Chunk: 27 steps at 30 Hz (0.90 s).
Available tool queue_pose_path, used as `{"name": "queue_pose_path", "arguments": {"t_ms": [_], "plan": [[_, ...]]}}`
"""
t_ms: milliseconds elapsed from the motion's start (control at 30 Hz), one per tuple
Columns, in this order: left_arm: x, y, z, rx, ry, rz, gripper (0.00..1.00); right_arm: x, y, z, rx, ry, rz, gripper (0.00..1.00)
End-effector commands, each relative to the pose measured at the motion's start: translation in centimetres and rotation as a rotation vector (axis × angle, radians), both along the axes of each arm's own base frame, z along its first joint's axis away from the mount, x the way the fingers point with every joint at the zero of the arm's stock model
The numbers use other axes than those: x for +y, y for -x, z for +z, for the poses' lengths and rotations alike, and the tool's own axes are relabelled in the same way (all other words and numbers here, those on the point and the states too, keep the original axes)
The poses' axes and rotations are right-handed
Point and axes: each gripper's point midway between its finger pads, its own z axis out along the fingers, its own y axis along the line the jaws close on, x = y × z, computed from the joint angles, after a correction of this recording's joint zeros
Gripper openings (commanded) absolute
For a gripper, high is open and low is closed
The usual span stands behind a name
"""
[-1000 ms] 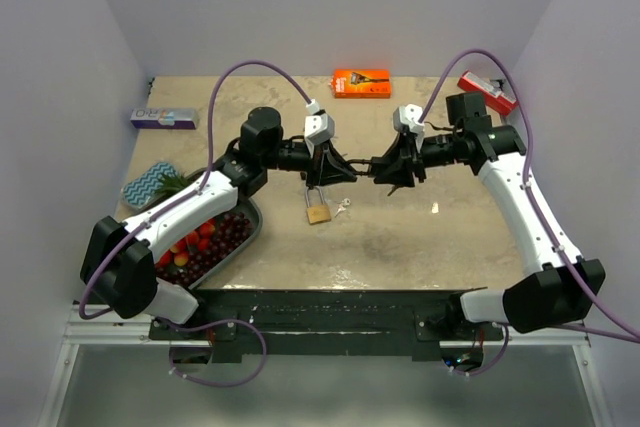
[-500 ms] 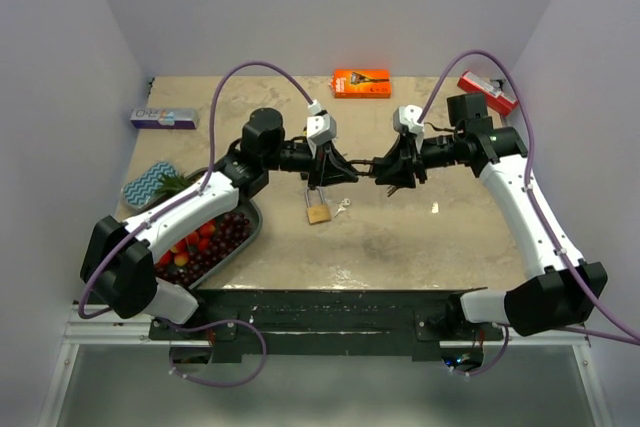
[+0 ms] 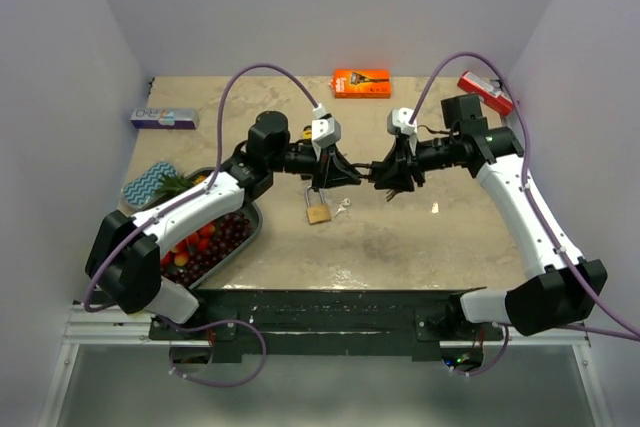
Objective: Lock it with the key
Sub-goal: Lock the lock.
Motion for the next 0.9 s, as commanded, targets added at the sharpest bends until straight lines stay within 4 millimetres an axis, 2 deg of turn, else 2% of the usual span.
{"name": "queue_pose_path", "arguments": {"t_ms": [0, 33, 67, 100, 133, 167, 233, 267, 300, 333, 467, 567, 700, 767, 867], "plan": [[-3.8, 1.6, 1.2, -0.077, 0.092, -0.059, 0.00, 4.7, 4.2, 4.3, -0.040, -0.205, 0.265, 0.00], [-4.1, 2.1, 1.4, -0.074, 0.105, -0.079, 0.00, 5.0, 4.3, 3.8, -0.032, -0.205, 0.272, 0.00], [-4.7, 3.3, 1.5, -0.050, 0.113, -0.114, 0.00, 5.8, 4.2, 4.3, -0.061, -0.222, 0.281, 0.00], [-5.4, 3.6, 1.5, -0.042, 0.136, -0.128, 0.00, 6.2, 3.9, 4.5, -0.073, -0.234, 0.276, 0.00], [-5.7, 4.0, 1.6, -0.019, 0.158, -0.147, 0.00, 6.6, 3.6, 3.5, -0.056, -0.237, 0.262, 0.00], [-6.1, 5.2, 1.5, -0.020, 0.162, -0.205, 0.00, 7.7, 2.8, 5.1, -0.112, -0.290, 0.256, 0.00], [-6.9, 4.7, 1.2, -0.023, 0.159, -0.209, 0.00, 8.4, 2.0, 5.5, -0.136, -0.320, 0.245, 0.00], [-6.9, 5.1, 1.1, 0.030, 0.155, -0.232, 0.00, 8.7, 1.6, 6.1, -0.152, -0.333, 0.246, 0.00], [-7.1, 5.1, 0.8, 0.041, 0.159, -0.235, 0.00, 8.9, 1.4, 5.5, -0.141, -0.322, 0.252, 0.00], [-7.2, 5.5, 0.8, 0.049, 0.167, -0.237, 0.00, 9.0, 1.3, 5.9, -0.153, -0.318, 0.263, 0.00], [-7.3, 6.8, 0.7, 0.080, 0.181, -0.255, 0.00, 9.0, 2.0, 5.3, -0.156, -0.309, 0.281, 0.00], [-7.4, 6.9, 1.2, 0.072, 0.209, -0.240, 0.00, 9.0, 3.2, 4.6, -0.108, -0.304, 0.312, 0.00], [-7.8, 6.9, 3.2, 0.000, 0.267, -0.227, 0.00, 8.9, 4.7, 3.3, -0.061, -0.288, 0.344, 0.00], [-8.0, 7.6, 4.4, -0.057, 0.287, -0.241, 0.00, 9.0, 5.4, 2.7, -0.040, -0.284, 0.357, 0.00], [-8.1, 8.9, 4.7, -0.093, 0.287, -0.274, 0.00, 9.1, 5.5, 2.3, -0.048, -0.282, 0.375, 0.00]]}}
